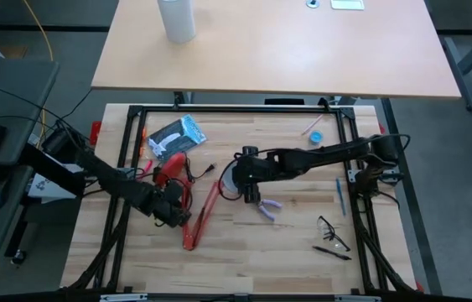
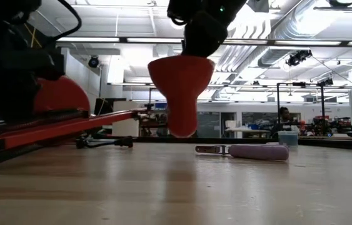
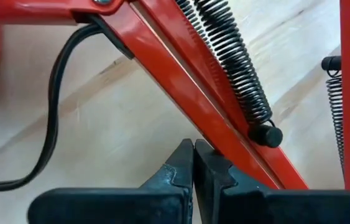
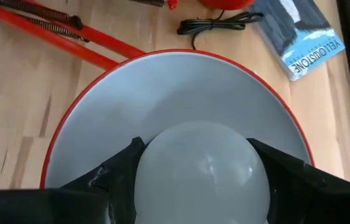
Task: Screw lightbulb
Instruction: Remove the lightbulb from the red desk lamp
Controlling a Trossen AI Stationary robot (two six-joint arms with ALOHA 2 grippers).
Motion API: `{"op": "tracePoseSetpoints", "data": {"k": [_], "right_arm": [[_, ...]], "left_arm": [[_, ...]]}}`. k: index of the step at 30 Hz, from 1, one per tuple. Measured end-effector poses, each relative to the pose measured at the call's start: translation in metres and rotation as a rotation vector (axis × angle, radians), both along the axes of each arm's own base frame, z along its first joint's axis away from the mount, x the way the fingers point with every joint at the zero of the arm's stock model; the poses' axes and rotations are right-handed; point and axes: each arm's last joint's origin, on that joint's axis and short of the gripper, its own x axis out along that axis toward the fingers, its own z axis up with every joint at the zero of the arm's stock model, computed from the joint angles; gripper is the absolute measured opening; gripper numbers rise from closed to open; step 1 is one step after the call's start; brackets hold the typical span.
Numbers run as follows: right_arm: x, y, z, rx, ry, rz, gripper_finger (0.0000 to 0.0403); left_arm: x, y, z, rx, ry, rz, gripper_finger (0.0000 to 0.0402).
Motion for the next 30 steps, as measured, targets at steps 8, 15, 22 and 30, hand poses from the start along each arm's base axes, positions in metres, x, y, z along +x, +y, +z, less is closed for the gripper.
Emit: {"op": "tracePoseSetpoints", "data": {"k": [8,15,22,30], "right_arm": [[-0.009,-0.002,0.009,0.028,0.015,-0.049,0.0246],[-0.006,0.0,0.001,0.104,0.026,-0.104,0.0257],[-0.003,-0.001,0.003,0.112,-0.017,-0.169,0.0275],[-0.002,0.0,0.004,0.132,-0.033,-0.15,0.0278]], "left_arm": [[0.003,0.006,0.002,0.021,0.005,-0.038,0.0],[0.0,0.008,0.013,0.005,-0.04,-0.08,0.0],[0.002,0.011,0.018,0.015,-0.081,-0.078,0.0],[0.003,0.011,0.018,0.014,-0.082,-0.078,0.0]]}}
